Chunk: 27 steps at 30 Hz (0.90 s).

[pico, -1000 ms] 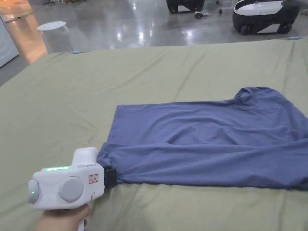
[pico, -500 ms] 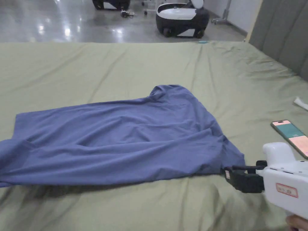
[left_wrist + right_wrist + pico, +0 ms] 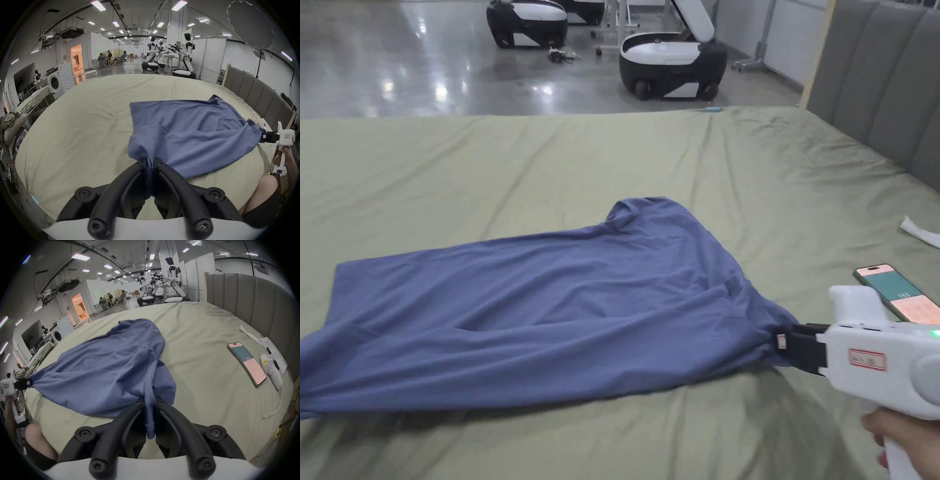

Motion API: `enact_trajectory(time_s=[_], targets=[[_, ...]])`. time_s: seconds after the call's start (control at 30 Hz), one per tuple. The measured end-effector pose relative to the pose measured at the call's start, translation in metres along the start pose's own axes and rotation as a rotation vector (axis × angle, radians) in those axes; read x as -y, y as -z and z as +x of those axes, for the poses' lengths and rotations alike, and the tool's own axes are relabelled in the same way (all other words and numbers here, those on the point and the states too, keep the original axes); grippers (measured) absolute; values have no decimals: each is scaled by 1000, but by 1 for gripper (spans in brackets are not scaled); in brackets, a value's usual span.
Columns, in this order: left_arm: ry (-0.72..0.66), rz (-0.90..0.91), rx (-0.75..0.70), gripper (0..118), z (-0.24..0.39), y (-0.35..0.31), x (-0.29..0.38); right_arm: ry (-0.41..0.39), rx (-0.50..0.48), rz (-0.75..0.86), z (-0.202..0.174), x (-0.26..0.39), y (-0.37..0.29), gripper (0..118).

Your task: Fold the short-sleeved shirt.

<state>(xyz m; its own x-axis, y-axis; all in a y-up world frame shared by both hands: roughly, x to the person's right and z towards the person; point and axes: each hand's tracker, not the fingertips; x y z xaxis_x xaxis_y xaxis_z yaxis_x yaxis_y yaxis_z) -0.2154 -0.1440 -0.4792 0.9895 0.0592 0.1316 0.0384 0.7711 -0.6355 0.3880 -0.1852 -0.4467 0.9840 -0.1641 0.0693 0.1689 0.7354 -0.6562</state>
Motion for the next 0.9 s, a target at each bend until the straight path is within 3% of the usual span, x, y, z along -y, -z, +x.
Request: enact_trajectory(time_s=[0.13,0.27,0.4,0.47,0.6,0.63,0.67,0.7,0.73,0.77,0.83,0.9], targets=[[32,32,-18,5,-5,-34,4,-22,-27,50,0,9,-59,10],[4,-1,73,5,-25,-65,30,-41,-57,54,3,43,-109,10],[-39,-104,71,5,-42,-63,76,-140,-9,-53,-2,87,-113,10],[-100,-127,90,5,-47,-59,93,-110,-14,-62,-2,103,-111,10],[-76,-86,93,6,-49,-58,115,-112,-1,-28,-7,112,-114,10],[-87,-72,83,13,-50,-57,120,-107,-7,-20,-7,112,-115,11],[-98,-73,66,36,-52,-58,124,-105,-19,-22,-7,111,-116,21],[-98,-85,18,69,-53,-60,126,-115,-11,-17,-9,112,-120,43],[-93,-90,10,103,-54,-63,127,-149,36,13,-12,112,-125,94],[-102,-79,10,109,-57,-74,126,-178,50,32,-10,109,-131,118],[-155,15,37,109,-57,-97,115,-170,4,127,-14,101,-147,116],[-152,119,26,109,-48,-121,91,-115,25,177,-10,82,-156,114]])
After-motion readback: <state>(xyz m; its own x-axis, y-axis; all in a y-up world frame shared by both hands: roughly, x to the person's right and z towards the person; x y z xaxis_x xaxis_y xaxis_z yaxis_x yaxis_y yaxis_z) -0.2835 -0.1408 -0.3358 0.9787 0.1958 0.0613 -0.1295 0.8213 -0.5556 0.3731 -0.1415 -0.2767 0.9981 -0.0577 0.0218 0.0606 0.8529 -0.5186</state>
